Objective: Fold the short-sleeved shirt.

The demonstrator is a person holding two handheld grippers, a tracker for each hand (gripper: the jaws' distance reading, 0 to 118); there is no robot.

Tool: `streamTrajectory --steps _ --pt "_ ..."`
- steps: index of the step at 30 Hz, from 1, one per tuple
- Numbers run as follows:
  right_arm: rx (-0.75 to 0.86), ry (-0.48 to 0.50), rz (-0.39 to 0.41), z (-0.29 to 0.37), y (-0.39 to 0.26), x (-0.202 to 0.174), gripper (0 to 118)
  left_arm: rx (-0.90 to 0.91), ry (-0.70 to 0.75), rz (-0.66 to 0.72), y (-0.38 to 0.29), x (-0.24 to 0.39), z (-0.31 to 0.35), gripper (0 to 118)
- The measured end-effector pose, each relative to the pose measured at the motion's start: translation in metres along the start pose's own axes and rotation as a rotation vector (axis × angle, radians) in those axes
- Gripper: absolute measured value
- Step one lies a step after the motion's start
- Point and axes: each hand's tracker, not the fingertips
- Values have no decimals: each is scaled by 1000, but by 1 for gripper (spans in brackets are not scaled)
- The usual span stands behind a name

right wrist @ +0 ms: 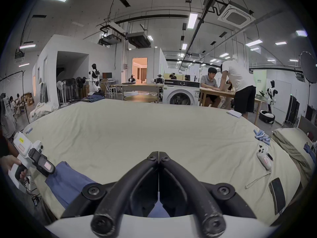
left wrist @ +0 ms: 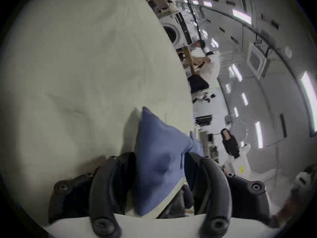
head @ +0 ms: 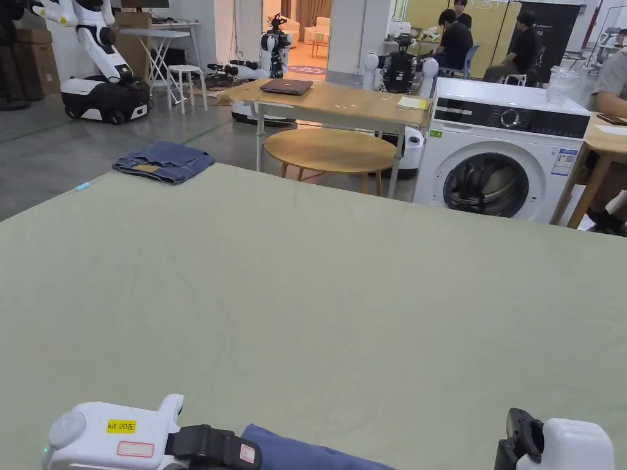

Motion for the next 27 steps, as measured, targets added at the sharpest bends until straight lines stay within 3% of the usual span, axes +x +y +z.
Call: streamTrajectory --steps 3,4,5,6,9,19,27 --pt "-6 -4 -5 1 -1 1 0 -20 -35 -33 -5 7 -18 53" --pt "-7 -7 -5 2 -1 1 0 -27 -15 -53 -7 12 -23 41" --pt "-7 -9 -4 2 -1 2 0 -32 60 -81 -9 16 -25 13" --pt "-7 -10 -2 3 -1 2 0 -37 137 -100 -10 19 -28 8" --pt "-7 -18 3 5 0 5 0 8 91 -69 -13 21 -21 5" --pt "-7 -24 12 4 2 12 0 142 211 -233 -12 86 49 5" --pt "-7 0 12 1 4 5 0 231 532 -312 -14 167 98 5"
